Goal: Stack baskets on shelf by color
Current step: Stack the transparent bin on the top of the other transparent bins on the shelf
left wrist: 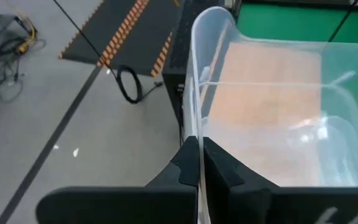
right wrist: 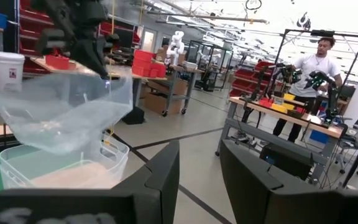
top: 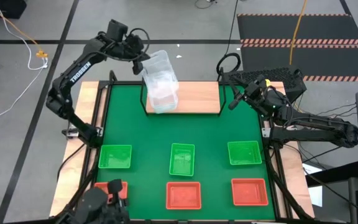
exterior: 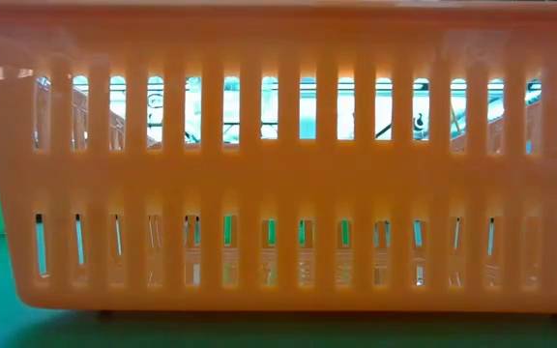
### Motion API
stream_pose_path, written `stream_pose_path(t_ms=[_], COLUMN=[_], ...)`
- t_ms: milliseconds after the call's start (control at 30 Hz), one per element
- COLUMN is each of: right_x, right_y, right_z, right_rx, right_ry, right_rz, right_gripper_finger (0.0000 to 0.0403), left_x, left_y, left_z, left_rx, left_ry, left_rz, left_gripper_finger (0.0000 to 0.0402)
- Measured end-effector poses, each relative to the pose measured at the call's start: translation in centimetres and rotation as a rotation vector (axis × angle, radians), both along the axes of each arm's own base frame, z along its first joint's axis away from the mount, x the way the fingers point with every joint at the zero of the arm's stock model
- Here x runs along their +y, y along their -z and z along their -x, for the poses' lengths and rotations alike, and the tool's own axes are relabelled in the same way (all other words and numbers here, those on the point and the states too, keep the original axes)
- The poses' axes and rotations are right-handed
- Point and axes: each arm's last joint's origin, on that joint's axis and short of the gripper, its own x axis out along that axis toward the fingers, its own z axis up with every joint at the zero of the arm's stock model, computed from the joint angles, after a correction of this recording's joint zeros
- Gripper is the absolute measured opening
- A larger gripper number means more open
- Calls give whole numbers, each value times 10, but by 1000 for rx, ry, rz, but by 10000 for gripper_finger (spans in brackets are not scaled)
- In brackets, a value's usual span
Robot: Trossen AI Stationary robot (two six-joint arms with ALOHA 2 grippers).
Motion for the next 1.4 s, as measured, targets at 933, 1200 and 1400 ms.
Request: stream_pose_path(t_ms=[933, 1200, 1400], right_x=[0, 0, 0], right_y=[0, 0, 0], right_z=[0, 0, 0], right_rx=[3, 1, 1], right_ry=[0, 0, 0], right_rz=[0, -2, -2], right_gripper_finger=[112, 112, 112], left_x=[13, 12, 13], left_y=[43, 43, 47], left_z=[-8, -8, -11], left_rx=[103, 107, 117], left_ry=[81, 87, 93], left_rz=[223, 224, 230], left_gripper_finger=[2, 5, 7])
